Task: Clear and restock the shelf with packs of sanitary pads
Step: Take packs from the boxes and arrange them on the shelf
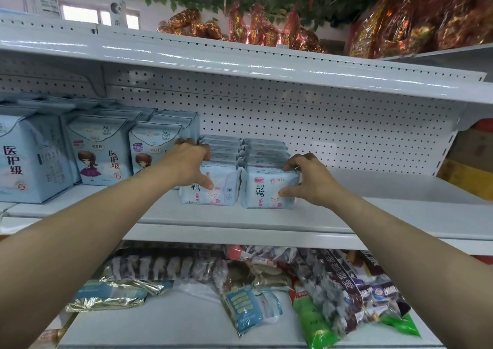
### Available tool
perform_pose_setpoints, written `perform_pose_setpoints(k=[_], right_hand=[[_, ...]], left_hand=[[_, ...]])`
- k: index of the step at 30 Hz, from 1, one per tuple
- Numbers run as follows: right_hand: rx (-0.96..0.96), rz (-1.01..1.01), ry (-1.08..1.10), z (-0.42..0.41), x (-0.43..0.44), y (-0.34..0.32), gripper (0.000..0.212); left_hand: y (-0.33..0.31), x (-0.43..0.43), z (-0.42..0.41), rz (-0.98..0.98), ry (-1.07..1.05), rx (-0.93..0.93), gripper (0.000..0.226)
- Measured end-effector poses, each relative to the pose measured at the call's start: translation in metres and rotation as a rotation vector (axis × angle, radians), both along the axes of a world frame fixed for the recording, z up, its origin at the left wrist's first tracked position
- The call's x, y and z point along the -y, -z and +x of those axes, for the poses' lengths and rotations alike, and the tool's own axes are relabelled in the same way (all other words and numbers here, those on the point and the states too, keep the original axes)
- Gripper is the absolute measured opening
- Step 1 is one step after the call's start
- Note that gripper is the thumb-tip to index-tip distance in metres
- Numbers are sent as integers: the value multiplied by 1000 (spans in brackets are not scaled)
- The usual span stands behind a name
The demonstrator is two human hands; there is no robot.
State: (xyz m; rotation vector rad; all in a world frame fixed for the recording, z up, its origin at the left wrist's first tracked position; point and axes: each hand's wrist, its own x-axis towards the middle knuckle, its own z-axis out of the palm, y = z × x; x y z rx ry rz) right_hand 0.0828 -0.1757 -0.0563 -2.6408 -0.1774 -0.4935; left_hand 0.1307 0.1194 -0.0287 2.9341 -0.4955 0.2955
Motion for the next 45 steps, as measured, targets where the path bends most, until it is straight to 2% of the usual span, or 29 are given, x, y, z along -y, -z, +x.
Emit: perform_pose_setpoints(k=[6, 12, 33, 40, 45], right_hand=[[9, -53, 47, 1, -7, 1, 67], [18, -60, 75, 1, -13, 2, 69], [-39, -142, 273, -11, -42, 0, 67], [-26, -240, 272, -33, -51, -15, 76], [65, -419, 216, -68, -48, -35, 73]], left_hand=[[3, 2, -2, 118, -6, 22, 88], [6, 5, -1, 119, -17, 50, 99], [11, -2, 6, 106, 52, 58, 101], [11, -1, -22, 101, -18, 125, 101], [-1, -7, -65, 6, -77, 195, 91]])
